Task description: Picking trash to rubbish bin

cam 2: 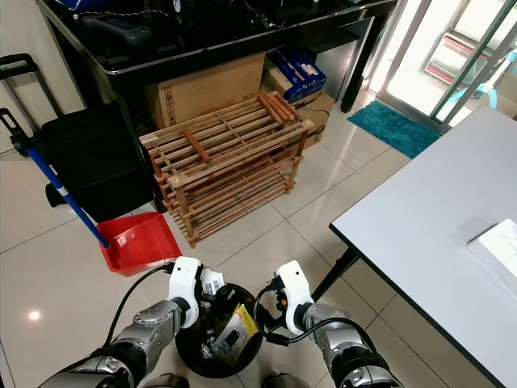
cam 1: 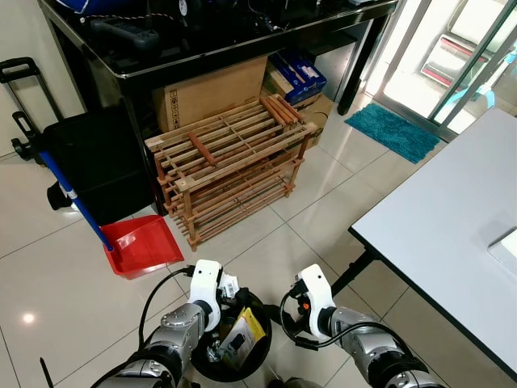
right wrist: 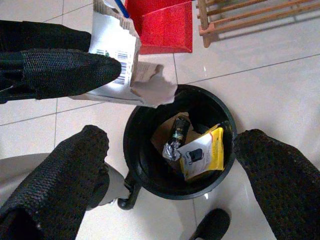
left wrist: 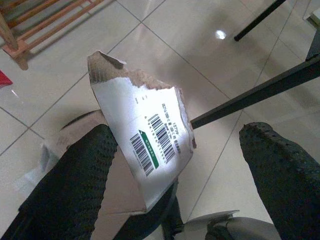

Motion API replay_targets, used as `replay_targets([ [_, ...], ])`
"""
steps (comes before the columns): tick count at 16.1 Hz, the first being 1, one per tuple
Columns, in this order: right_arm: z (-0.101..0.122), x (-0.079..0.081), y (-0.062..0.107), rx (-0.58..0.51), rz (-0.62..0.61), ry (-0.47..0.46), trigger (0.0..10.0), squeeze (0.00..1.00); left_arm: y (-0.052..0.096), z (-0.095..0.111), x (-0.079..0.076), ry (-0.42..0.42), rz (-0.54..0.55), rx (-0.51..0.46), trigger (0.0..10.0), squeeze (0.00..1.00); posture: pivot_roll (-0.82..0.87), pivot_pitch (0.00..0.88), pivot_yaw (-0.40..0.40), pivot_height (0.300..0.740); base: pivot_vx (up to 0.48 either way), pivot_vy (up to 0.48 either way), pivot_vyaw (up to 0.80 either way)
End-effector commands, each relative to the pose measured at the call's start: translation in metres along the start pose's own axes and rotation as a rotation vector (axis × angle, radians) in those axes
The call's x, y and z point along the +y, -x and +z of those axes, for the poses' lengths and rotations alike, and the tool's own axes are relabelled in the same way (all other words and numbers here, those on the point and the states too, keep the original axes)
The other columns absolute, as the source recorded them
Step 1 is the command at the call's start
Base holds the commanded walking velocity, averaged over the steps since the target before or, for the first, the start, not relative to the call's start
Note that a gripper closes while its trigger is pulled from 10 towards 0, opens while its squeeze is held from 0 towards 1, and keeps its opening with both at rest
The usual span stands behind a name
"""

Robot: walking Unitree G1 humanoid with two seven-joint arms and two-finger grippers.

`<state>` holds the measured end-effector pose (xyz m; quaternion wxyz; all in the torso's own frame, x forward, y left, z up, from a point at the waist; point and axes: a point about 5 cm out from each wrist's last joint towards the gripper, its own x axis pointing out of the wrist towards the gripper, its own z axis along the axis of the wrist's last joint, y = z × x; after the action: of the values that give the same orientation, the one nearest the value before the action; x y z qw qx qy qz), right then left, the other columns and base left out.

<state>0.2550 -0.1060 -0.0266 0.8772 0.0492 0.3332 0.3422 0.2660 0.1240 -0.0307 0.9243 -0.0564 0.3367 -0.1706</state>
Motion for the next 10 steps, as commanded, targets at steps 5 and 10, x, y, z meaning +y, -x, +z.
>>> replay_targets([
  [5, -0.002, -0.0021, 0.0022, 0.004, -0.004, -0.01, 10.0, 0.0, 0.0006, -0.0074, -0.0019, 0.002, 0.001, 0.025, 10.0, 1.0, -0.03, 0.114, -0.101, 0.74, 0.0, 0.0, 0.0],
  [10, -0.002, -0.0021, 0.0022, 0.004, -0.004, -0.01, 10.0, 0.0, 0.0006, -0.0074, -0.0019, 0.002, 0.001, 0.025, 10.0, 1.0, -0.03, 0.114, -0.101, 0.74, 0.0, 0.0, 0.0],
])
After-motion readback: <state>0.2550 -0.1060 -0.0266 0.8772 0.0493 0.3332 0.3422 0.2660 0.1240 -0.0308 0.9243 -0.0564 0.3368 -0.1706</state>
